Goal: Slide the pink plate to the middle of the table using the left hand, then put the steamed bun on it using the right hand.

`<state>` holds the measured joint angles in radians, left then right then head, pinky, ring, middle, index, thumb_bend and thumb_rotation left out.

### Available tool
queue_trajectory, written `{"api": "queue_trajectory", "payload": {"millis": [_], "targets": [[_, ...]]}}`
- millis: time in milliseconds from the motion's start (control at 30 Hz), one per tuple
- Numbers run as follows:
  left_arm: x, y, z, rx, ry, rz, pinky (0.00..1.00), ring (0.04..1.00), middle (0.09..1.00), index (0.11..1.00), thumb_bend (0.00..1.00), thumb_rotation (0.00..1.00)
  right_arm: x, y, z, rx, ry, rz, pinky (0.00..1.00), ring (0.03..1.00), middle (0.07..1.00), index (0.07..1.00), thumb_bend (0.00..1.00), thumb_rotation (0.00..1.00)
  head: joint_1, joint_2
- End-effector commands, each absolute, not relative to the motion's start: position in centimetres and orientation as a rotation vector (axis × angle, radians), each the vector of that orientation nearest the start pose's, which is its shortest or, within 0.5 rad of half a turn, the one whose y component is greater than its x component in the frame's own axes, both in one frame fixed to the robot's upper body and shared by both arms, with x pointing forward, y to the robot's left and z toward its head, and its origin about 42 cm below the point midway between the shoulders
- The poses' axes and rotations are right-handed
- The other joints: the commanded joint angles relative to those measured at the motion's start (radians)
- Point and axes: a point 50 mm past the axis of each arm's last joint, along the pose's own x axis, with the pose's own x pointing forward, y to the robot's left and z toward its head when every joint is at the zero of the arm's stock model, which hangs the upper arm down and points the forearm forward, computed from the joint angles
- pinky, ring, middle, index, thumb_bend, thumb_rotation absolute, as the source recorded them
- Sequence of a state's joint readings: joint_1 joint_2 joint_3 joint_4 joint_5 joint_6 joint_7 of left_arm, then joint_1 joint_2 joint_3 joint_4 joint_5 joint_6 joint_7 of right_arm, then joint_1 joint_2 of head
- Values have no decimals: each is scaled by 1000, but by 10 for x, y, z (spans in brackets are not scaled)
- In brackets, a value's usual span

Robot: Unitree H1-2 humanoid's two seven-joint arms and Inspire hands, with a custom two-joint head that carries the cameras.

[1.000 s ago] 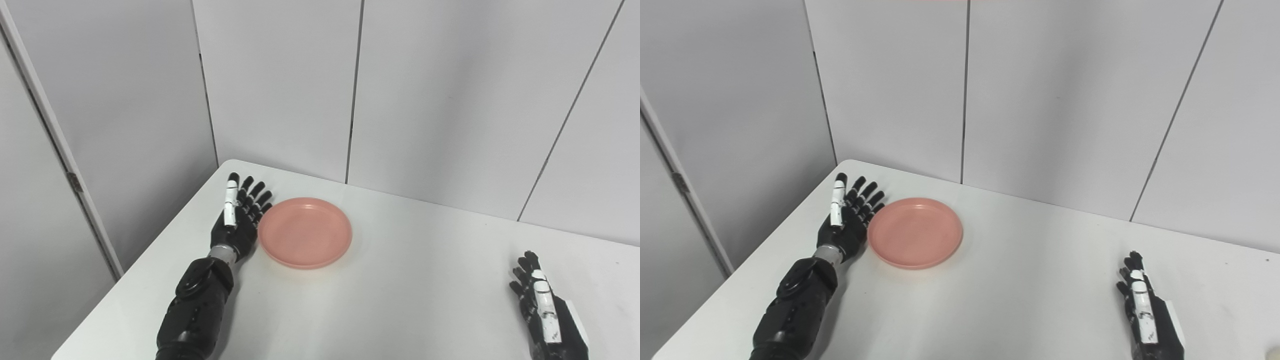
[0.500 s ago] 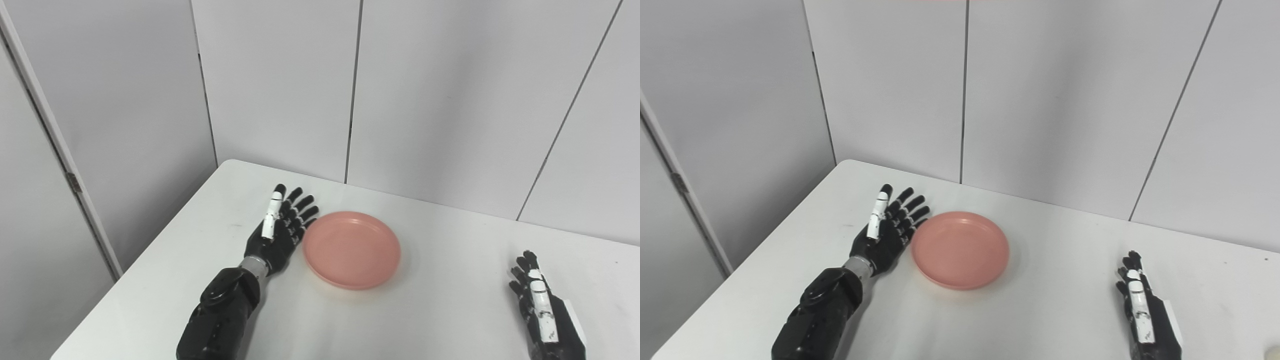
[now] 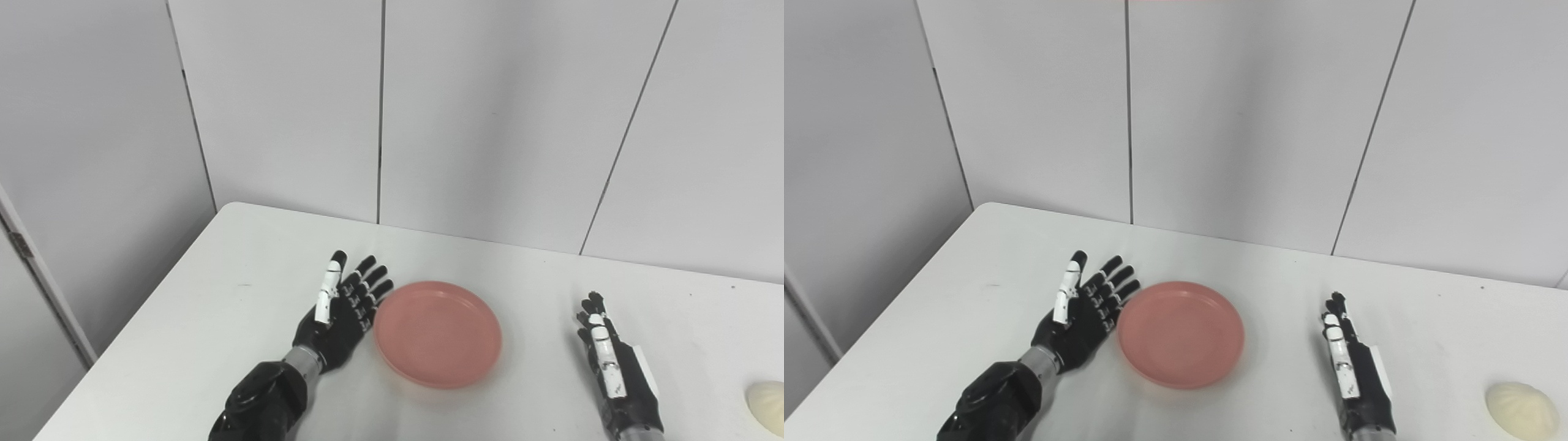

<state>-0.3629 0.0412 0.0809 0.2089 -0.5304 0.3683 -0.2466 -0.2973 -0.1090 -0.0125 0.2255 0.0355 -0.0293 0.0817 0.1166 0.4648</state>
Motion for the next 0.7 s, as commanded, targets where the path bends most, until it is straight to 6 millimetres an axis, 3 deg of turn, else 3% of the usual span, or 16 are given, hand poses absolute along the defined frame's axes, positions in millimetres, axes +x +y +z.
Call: {"api": "queue_trajectory", "payload": {"millis": [0,233,667], "targets": [[382,189,117,-536,287,-369,1000,982,994,1000,572,1000,376,-213,122,-60,-47,140,973,969,982,1000,175,1000,-12,3],[379,174,106,-611,318,-423,1000,987,1000,1000,608,1000,375,-204,123,-82,-44,135,949,954,968,992,178,1000,-46,16],[376,178,100,-588,327,-439,1000,983,996,1000,616,1000,375,-202,123,-93,-34,126,940,951,965,990,193,1000,-92,27]]}}
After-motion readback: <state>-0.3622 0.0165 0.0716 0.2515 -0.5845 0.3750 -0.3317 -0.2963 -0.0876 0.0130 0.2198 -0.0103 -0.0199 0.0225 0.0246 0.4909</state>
